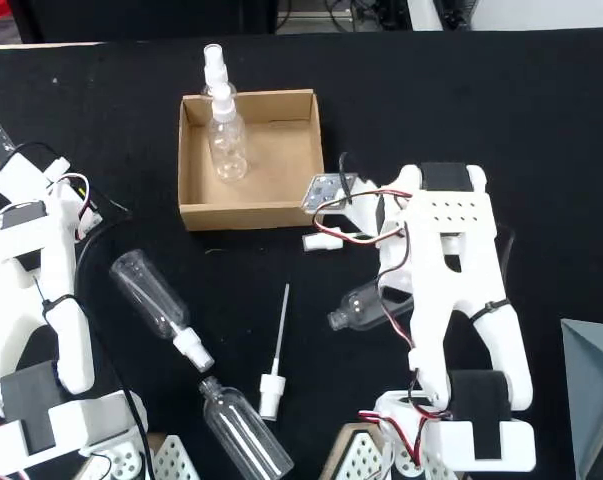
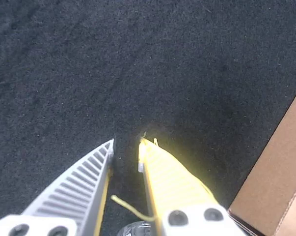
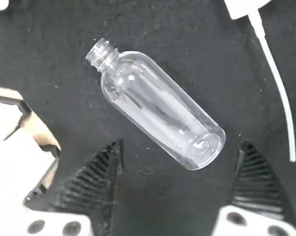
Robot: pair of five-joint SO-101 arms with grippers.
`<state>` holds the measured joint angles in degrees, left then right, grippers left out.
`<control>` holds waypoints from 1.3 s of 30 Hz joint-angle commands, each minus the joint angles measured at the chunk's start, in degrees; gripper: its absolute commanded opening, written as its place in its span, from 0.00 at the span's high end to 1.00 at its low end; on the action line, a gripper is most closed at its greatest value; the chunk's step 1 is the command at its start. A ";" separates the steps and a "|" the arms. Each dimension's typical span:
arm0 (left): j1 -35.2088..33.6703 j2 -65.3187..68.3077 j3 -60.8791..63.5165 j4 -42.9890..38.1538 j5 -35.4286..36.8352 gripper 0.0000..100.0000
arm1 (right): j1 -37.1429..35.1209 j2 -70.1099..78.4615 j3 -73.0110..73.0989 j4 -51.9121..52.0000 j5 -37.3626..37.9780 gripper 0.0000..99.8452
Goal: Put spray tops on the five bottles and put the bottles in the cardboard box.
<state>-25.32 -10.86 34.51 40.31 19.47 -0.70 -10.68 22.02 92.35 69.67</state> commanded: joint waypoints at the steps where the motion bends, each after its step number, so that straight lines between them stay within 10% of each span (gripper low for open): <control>1: -0.40 -0.35 -1.10 -1.14 0.00 0.93 | 1.58 -3.03 -3.38 0.62 5.10 0.70; 17: -0.40 -0.35 -1.10 -1.14 0.00 0.93 | -0.18 -3.12 2.24 0.35 22.68 0.70; 39: -0.22 -0.35 -0.48 -3.16 0.00 0.93 | -7.91 -3.03 15.08 -12.48 23.38 0.70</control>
<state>-25.32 -10.86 34.51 38.20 19.47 -7.30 -10.68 36.62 82.07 92.44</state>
